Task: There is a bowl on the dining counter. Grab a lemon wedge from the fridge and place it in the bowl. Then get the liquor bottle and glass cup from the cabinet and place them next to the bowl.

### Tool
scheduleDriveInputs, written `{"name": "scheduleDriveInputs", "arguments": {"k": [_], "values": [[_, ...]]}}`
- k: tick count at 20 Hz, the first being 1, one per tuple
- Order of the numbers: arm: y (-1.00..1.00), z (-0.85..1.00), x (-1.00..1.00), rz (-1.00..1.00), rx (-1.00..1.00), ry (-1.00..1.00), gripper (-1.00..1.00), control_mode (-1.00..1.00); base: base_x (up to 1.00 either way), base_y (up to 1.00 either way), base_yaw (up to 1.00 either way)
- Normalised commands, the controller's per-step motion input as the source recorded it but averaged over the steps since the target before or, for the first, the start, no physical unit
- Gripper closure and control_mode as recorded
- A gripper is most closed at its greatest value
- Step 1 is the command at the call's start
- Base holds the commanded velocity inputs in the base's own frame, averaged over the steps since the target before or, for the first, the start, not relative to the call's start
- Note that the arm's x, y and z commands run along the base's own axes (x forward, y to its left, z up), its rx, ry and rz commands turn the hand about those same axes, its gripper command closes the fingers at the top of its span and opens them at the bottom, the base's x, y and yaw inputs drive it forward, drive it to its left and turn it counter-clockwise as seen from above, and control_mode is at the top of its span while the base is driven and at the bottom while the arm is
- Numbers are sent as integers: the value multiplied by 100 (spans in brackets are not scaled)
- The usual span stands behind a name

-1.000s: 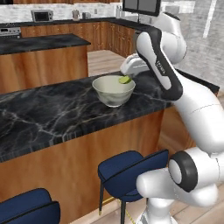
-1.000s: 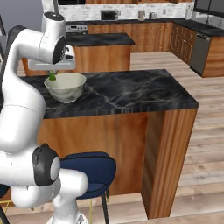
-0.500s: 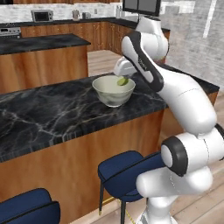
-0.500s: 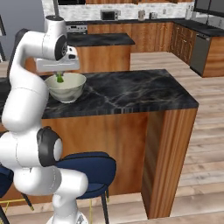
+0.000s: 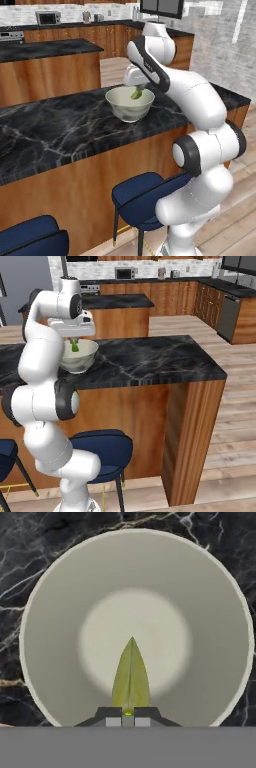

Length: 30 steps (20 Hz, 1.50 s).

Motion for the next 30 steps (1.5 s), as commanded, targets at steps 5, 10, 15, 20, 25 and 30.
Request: {"name": "scheduleDriveInputs", "arguments": {"k": [5,10,15,20,25,30], "values": [[16,-25,32,0,-6,8,100,-100,0,0,0],[17,-26,34,0,-5,3,100,-100,0,0,0],[7,-20,33,0,-2,0,-100,-100,0,0,0],[0,7,1,0,0,-5,-100,-100,0,0,0],[-6,52,-48,0,0,-23,-100,-100,0,0,0],[-47,19,-88,0,6,-33,-100,-100,0,0,0]]}}
